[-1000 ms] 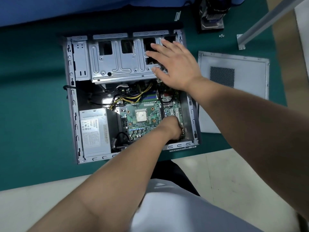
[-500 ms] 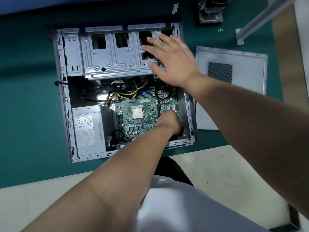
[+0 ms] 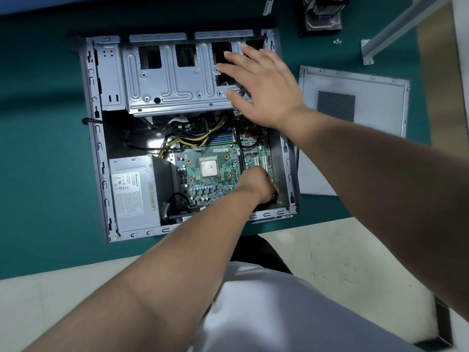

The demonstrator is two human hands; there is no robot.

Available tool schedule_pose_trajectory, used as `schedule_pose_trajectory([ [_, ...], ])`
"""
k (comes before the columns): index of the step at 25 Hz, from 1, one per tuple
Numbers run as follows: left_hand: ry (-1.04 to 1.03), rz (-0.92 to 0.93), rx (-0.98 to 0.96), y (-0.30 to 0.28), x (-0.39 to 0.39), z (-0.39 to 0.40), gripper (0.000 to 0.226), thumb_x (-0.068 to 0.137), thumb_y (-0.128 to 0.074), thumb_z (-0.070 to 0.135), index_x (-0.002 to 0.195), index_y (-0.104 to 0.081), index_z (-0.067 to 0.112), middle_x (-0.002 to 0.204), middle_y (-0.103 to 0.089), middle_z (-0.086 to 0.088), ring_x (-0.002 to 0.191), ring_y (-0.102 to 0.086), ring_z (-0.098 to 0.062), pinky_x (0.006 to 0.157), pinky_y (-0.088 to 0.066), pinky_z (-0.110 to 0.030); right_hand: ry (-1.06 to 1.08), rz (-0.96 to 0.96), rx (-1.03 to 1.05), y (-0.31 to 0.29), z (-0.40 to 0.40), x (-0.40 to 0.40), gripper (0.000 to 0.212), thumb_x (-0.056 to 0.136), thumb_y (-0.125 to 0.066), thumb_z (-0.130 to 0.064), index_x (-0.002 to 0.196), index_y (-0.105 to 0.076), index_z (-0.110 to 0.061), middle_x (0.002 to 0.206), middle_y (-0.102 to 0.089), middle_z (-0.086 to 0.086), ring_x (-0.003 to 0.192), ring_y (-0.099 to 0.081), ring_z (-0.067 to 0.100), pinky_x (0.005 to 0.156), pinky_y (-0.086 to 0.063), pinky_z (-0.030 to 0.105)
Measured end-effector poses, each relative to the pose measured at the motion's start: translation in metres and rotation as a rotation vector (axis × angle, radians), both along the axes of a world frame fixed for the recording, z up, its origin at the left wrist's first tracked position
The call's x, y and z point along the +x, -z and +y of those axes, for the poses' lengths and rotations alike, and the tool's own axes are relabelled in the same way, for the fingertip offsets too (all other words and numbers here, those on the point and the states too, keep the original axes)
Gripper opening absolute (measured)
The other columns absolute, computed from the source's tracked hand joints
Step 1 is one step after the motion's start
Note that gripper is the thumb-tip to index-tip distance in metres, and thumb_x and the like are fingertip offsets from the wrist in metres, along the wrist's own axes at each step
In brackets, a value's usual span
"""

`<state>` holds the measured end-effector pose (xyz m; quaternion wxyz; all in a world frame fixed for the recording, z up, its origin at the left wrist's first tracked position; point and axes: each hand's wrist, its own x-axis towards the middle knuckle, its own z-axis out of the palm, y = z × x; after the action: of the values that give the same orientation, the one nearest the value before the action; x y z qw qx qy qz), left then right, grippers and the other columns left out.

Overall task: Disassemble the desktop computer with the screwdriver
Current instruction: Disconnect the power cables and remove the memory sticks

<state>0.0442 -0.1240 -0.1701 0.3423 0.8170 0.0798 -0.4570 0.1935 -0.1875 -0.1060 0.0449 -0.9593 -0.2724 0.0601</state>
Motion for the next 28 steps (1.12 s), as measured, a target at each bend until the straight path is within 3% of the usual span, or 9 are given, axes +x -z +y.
schedule_pose_trajectory([
  [3, 0.021, -0.013, 0.004, 0.0, 0.0, 0.0, 0.012, 0.095, -0.068, 0.007, 0.105, -0.073, 0.005, 0.106, -0.072, -0.012, 0.101, -0.069, -0.026, 0.089, -0.057, -0.028, 0.001, 0.001, 0.004, 0.0, 0.0, 0.0, 0.056, 0.103, -0.032, -0.055, 0.156, -0.038, -0.037, 0.165, -0.033, -0.01, 0.155, -0.022, 0.019, 0.127, -0.009, 0.042],
  [9, -0.027, -0.045, -0.053, -0.007, 0.001, 0.005, 0.009, 0.097, -0.065, 0.012, 0.096, -0.074, 0.01, 0.101, -0.074, -0.007, 0.098, -0.069, -0.022, 0.093, -0.056, -0.032, 0.001, 0.001, 0.01, 0.001, 0.0, 0.0, 0.055, 0.103, -0.033, -0.055, 0.155, -0.039, -0.038, 0.164, -0.034, -0.011, 0.155, -0.023, 0.018, 0.127, -0.011, 0.042],
  [14, -0.046, -0.122, -0.157, -0.026, 0.004, 0.025, 0.01, 0.097, -0.068, 0.019, 0.088, -0.071, 0.017, 0.091, -0.072, 0.004, 0.087, -0.065, -0.016, 0.076, -0.045, -0.023, 0.005, 0.016, 0.023, 0.001, -0.001, 0.001, 0.054, 0.103, -0.033, -0.054, 0.155, -0.039, -0.039, 0.165, -0.033, -0.011, 0.155, -0.023, 0.019, 0.127, -0.011, 0.042],
  [18, -0.073, -0.157, -0.239, -0.042, 0.009, 0.05, 0.013, 0.093, -0.076, 0.027, 0.082, -0.071, 0.021, 0.064, -0.067, 0.011, 0.052, -0.054, 0.001, 0.054, -0.039, -0.017, 0.014, 0.017, 0.035, 0.0, 0.0, -0.001, 0.054, 0.103, -0.034, -0.053, 0.155, -0.04, -0.037, 0.164, -0.034, -0.011, 0.155, -0.024, 0.019, 0.127, -0.012, 0.042],
  [21, -0.176, -0.093, -0.322, -0.049, 0.007, 0.064, 0.012, 0.092, -0.077, 0.028, 0.088, -0.074, 0.017, 0.056, -0.068, 0.006, 0.04, -0.042, -0.004, 0.041, -0.033, -0.015, 0.022, 0.024, 0.026, -0.001, 0.001, -0.003, 0.055, 0.103, -0.034, -0.054, 0.154, -0.043, -0.034, 0.165, -0.033, -0.011, 0.155, -0.023, 0.019, 0.127, -0.011, 0.041],
  [25, -0.093, -0.073, -0.344, -0.05, -0.005, 0.068, 0.007, 0.094, -0.075, 0.026, 0.096, -0.077, 0.019, 0.075, -0.072, 0.007, 0.056, -0.055, -0.002, 0.057, -0.045, -0.019, 0.079, 0.003, 0.031, -0.002, 0.0, -0.003, 0.054, 0.104, -0.035, -0.052, 0.152, -0.046, -0.03, 0.166, -0.031, -0.007, 0.155, -0.021, 0.022, 0.126, -0.009, 0.041],
  [28, -0.06, -0.088, -0.333, -0.049, -0.004, 0.069, 0.013, 0.096, -0.071, 0.034, 0.099, -0.078, 0.024, 0.102, -0.076, 0.006, 0.089, -0.066, -0.01, 0.082, -0.051, -0.022, 0.121, -0.015, 0.009, -0.002, 0.0, -0.004, 0.055, 0.105, -0.032, -0.049, 0.156, -0.04, -0.03, 0.168, -0.028, -0.004, 0.156, -0.017, 0.023, 0.127, -0.006, 0.043],
])
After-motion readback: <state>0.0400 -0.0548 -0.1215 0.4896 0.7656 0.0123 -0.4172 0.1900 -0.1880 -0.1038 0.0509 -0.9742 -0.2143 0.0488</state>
